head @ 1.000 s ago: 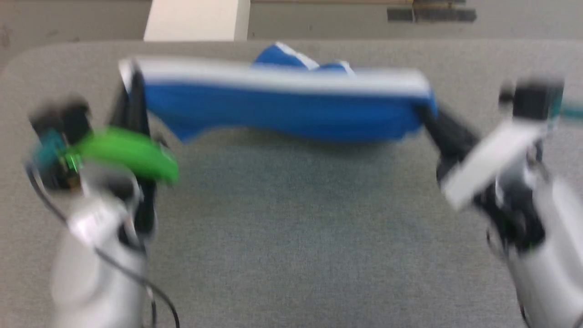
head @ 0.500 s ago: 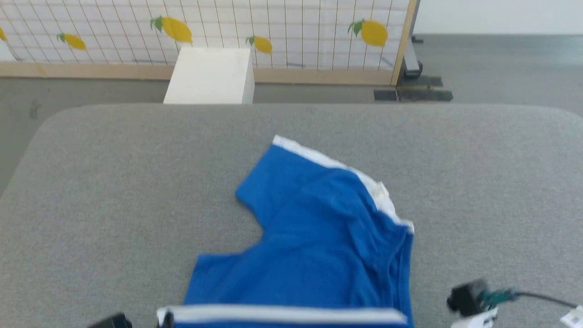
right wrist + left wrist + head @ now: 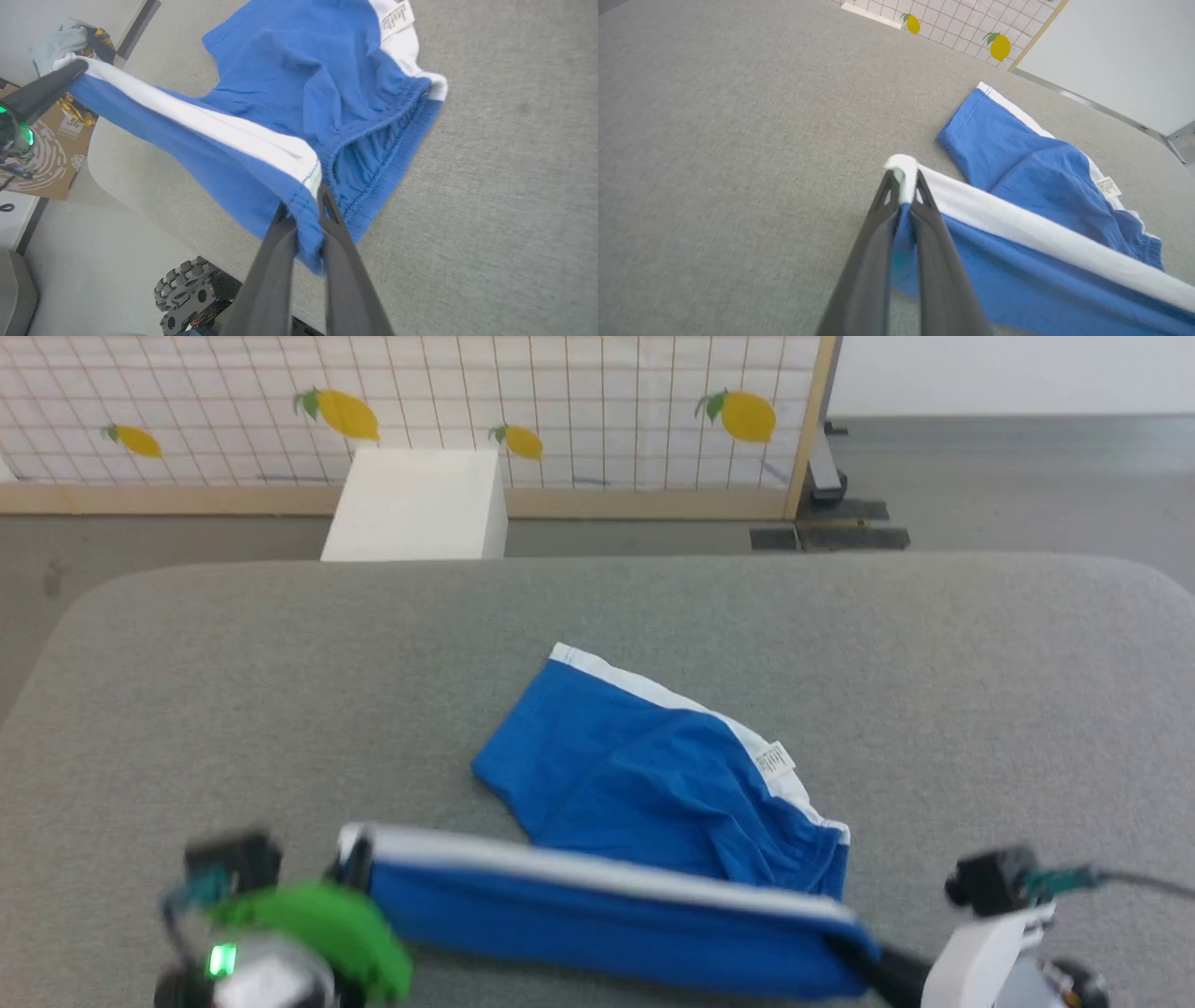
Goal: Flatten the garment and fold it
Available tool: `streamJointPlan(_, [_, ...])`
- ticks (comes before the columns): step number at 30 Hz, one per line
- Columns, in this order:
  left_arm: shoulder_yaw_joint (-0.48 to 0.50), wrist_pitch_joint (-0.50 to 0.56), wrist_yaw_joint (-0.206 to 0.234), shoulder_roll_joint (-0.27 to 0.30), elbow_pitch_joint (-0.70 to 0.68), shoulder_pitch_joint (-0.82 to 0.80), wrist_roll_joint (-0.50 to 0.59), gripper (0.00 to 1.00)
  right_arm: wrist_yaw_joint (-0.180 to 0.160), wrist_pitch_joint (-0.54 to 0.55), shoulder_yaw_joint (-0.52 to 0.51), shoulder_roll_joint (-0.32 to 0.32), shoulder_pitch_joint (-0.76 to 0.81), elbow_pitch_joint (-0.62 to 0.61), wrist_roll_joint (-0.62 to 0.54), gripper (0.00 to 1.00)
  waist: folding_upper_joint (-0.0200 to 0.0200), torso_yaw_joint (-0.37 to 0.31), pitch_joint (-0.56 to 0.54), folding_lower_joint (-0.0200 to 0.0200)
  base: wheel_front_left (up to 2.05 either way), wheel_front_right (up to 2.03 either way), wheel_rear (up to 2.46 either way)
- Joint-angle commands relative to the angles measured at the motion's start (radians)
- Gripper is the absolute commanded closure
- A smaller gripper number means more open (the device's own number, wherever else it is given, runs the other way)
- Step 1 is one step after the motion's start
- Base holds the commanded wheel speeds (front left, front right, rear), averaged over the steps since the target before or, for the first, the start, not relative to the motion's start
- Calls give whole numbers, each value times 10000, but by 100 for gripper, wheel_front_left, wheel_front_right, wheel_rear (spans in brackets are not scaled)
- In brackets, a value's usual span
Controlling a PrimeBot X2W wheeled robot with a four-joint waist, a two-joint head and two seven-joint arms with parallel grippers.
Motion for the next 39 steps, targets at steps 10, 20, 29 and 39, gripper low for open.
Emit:
streamJointPlan(10, [-900, 830, -1300, 123, 3310, -5162, 180, 100, -19, 219, -1335, 806, -2357, 600, -766, 100, 0, -1067, 2117, 1, 0, 0, 0])
streamJointPlan(20, [-1305, 655, -1788, -53, 6216, -8125, 533, 100, -19, -189, -1302, 1395, -3856, 1254, -1081, 100, 0, -1950, 3614, 1, 0, 0, 0])
streamJointPlan(29, [-1334, 452, -1811, -9, 7933, -9131, 599, 100, -19, -553, -685, 1528, -4327, 1668, -924, 100, 0, -2280, 3981, 1, 0, 0, 0])
streamJointPlan(39, [-1099, -2467, -2048, 202, 7982, -8892, 753, 0, -19, -1642, -899, 1383, -3542, 1224, -1137, 0, 0, -1787, 3036, 1, 0, 0, 0])
